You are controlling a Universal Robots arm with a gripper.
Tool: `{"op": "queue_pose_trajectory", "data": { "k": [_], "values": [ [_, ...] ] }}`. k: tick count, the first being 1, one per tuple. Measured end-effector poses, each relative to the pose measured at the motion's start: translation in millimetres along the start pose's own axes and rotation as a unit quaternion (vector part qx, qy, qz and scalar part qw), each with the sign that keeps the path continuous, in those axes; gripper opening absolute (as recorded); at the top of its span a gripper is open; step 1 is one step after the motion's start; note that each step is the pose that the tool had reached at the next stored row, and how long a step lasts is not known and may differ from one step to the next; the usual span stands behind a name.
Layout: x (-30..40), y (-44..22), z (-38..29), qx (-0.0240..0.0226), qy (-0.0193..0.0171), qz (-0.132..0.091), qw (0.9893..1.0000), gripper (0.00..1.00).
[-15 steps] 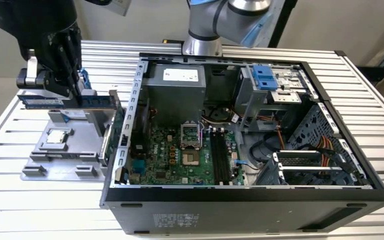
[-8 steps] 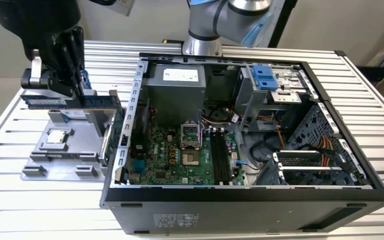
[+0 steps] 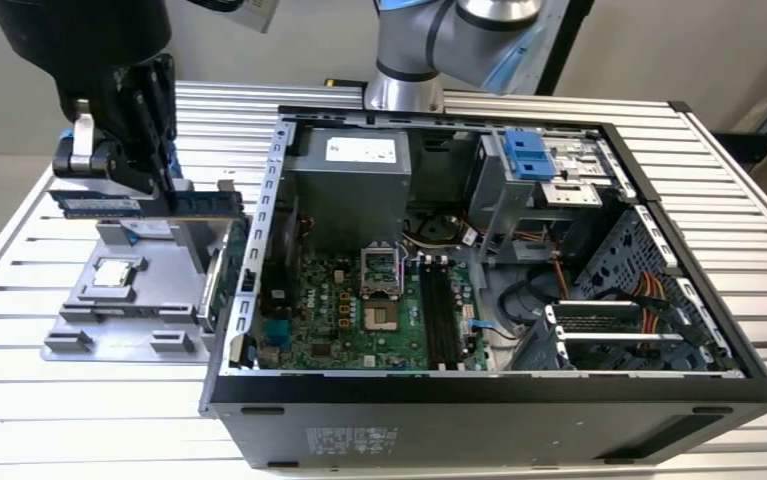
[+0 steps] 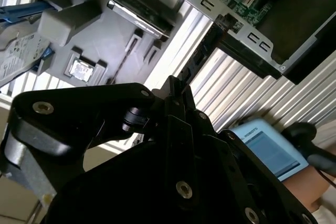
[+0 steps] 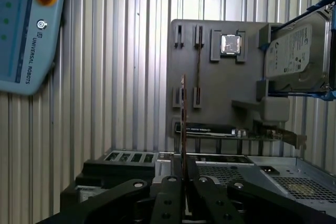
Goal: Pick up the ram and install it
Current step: 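Pick up the ram and move it above insertion slot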
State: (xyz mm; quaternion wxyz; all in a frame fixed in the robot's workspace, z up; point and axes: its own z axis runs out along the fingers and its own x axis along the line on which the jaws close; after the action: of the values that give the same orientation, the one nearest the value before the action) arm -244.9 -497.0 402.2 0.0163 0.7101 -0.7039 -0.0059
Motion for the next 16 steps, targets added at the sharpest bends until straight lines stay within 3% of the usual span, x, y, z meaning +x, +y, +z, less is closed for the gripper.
{"op": "queue_pose_trajectory", "data": {
  "k": [16],
  "values": [
    [0.1, -8.7, -0.2, 0.0, 0.0, 0.0, 1.0, 0.0]
  ]
}}
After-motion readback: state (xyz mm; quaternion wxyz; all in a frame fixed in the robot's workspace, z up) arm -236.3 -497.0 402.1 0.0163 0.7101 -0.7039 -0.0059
